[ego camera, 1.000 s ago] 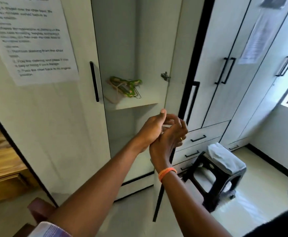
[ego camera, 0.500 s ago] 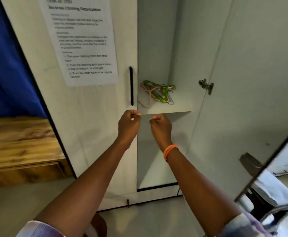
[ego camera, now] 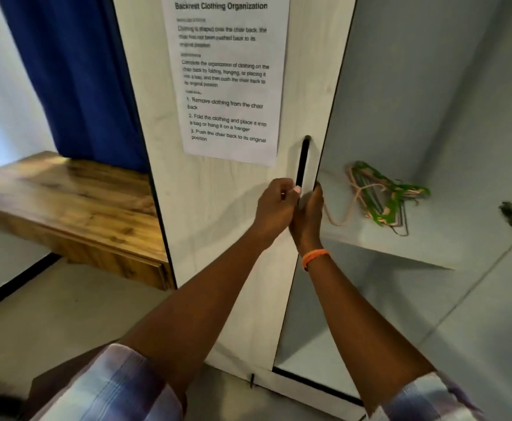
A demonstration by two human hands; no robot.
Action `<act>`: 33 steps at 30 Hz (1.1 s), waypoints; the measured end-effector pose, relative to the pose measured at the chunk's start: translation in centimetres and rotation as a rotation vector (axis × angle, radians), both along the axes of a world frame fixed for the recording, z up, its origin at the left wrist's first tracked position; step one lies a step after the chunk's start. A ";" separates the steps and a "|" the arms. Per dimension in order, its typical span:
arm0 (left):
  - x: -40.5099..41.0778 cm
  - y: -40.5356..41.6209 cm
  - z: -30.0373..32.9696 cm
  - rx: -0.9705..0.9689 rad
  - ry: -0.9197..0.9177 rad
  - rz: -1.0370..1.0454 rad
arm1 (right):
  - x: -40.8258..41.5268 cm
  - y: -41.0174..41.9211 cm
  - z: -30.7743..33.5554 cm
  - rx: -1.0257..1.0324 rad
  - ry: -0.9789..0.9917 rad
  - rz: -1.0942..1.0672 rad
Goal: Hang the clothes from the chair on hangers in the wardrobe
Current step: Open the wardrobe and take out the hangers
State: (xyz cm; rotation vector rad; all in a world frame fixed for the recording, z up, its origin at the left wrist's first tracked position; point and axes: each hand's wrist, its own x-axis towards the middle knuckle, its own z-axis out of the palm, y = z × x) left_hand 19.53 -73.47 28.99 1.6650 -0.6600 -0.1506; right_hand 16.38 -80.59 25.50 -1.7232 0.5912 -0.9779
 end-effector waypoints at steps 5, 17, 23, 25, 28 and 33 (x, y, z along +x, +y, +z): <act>-0.7 0.5 0.1 0.013 0.052 -0.067 | -1.4 -2.1 -1.4 0.027 -0.077 0.160; -6.4 17.3 -0.6 0.016 -0.093 0.101 | -8.3 14.6 -2.4 -0.059 -0.292 0.148; -9.0 25.2 -1.1 -0.066 -0.024 0.310 | -8.6 22.5 -3.1 -0.252 -0.219 0.280; -9.6 27.0 -1.1 -0.039 -0.074 0.367 | -8.4 24.4 -2.9 -0.269 -0.222 0.287; -10.4 28.4 -1.6 0.006 -0.175 0.447 | -8.3 26.3 -2.8 -0.251 -0.207 0.302; -11.9 28.0 -2.1 0.014 -0.555 0.691 | -8.6 25.8 -2.4 -0.099 -0.226 0.384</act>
